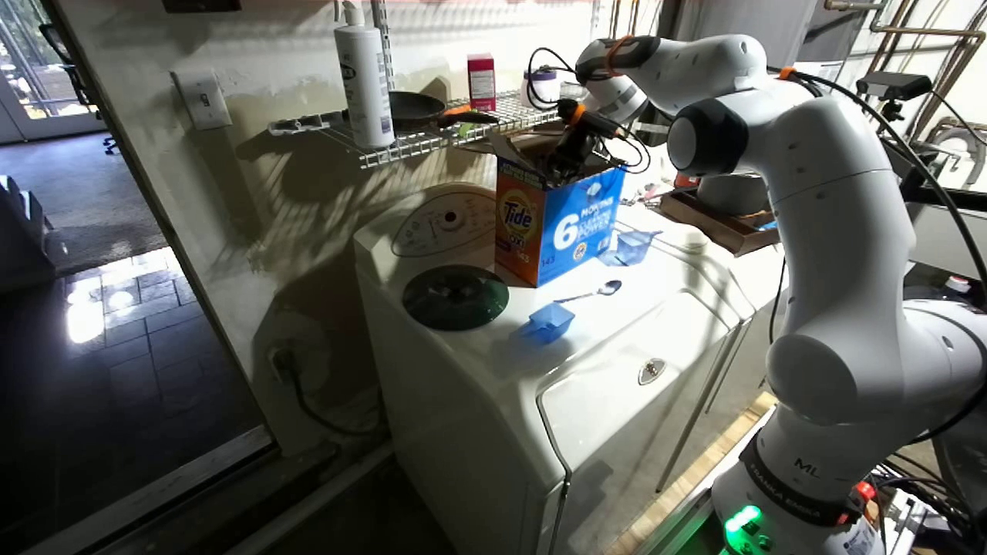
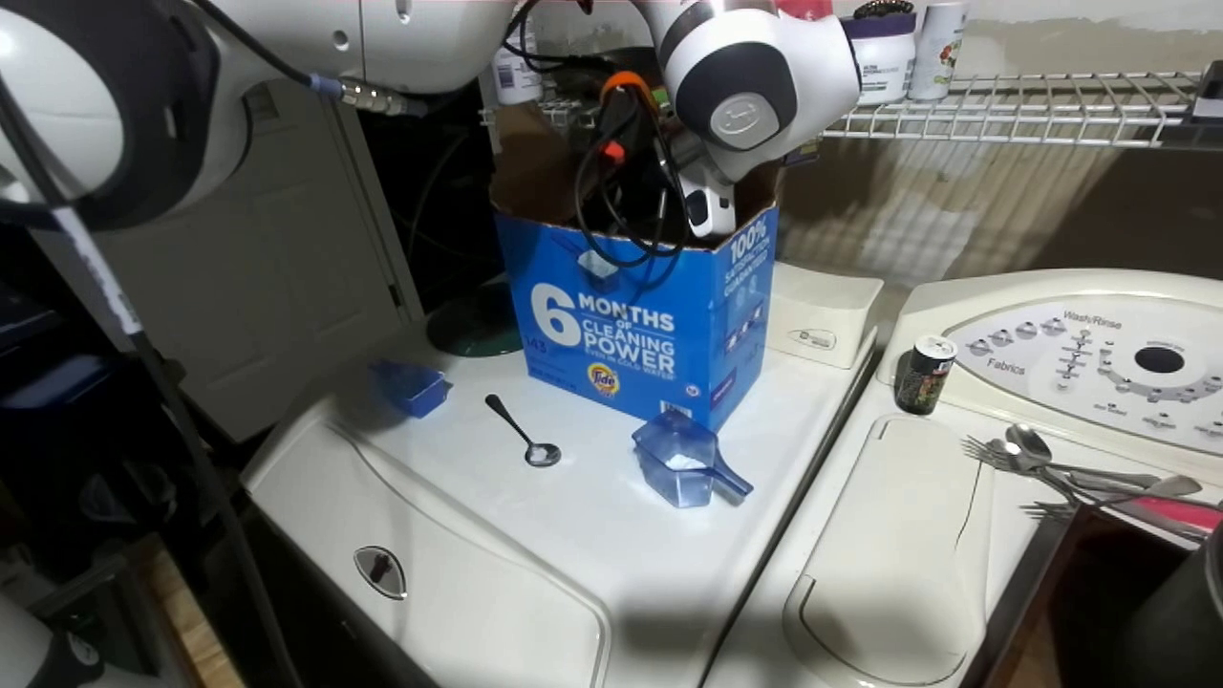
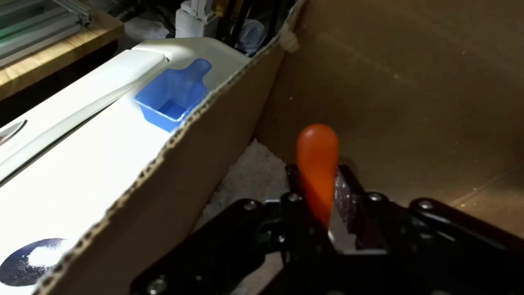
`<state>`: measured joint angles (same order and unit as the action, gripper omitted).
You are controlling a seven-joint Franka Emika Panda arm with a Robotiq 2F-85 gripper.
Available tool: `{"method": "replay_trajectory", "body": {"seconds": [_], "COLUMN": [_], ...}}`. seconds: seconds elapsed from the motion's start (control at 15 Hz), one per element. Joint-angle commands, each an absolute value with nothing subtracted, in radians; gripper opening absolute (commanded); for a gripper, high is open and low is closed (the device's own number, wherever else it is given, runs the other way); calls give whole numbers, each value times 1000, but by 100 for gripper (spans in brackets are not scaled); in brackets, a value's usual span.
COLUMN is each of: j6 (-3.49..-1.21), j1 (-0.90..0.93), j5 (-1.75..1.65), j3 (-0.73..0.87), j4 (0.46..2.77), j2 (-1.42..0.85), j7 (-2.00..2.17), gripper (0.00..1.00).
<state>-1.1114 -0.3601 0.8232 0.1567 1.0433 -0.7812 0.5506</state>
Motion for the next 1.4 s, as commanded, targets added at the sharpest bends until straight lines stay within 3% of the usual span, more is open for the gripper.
{"method": "replay_trajectory", "body": {"seconds": [0.0, 1.33], "j6": [-1111, -1117], "j1": [-377, -378], "j5": [855, 809], "j3": [140, 135], "j4": [967, 855], "j2": [-849, -948], "j7": [606, 744], "gripper": [6, 6]}}
